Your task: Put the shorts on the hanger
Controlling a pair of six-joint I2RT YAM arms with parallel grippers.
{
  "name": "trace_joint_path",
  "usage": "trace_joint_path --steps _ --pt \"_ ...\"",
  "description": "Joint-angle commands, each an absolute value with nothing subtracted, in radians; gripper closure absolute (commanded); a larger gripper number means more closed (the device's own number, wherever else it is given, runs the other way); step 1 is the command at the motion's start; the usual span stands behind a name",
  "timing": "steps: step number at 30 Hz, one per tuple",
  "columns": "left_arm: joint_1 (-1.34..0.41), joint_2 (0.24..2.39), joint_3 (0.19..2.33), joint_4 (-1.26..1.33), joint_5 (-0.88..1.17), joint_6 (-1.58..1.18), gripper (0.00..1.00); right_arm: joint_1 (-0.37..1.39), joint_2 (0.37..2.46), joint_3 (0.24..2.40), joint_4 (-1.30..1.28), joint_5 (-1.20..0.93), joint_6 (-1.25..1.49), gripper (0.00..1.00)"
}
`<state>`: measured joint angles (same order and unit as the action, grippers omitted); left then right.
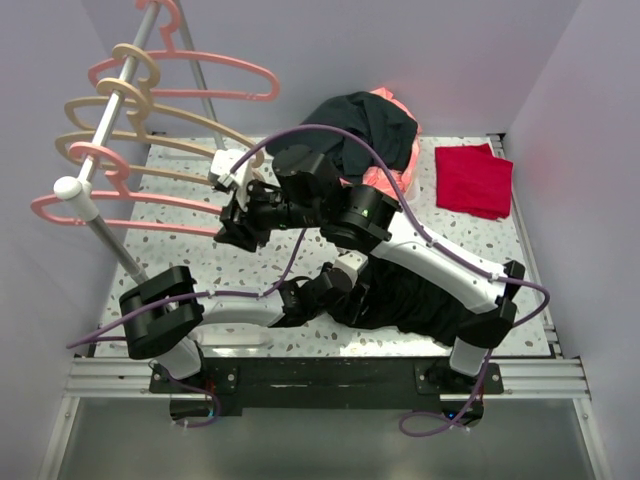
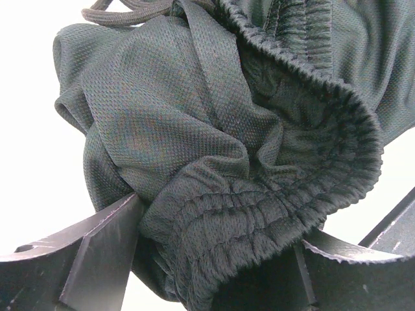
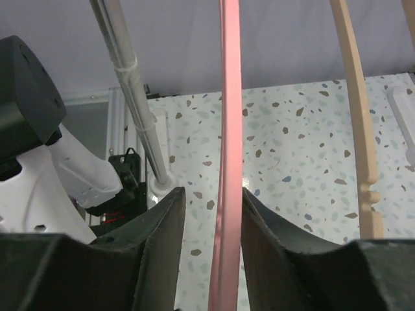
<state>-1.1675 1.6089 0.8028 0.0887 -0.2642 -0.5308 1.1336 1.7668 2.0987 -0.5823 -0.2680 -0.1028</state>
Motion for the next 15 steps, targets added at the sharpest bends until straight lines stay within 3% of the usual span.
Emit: trace_joint_path --steps 1,2,4,15 --pt "-1.167 1.589 0.793 0.114 -0.255 -0.515 0.27 1.134 1.753 2.141 -0.56 -0.221 -0.12 0.73" --pt "-1.166 1.589 0.793 0.112 -0.255 -0.515 0.27 1.134 1.752 2.14 -0.554 -0.209 -0.12 0.86" --pt "-1.166 1.588 0.793 0.109 -0.253 -0.515 0.28 1.134 1.743 2.129 -0.529 -0.192 -0.118 1.0" --pt "-1.166 1.562 0.804 0.086 -0.264 -0.506 0.29 1.134 1.626 2.019 -0.39 -0.123 -0.11 1.0"
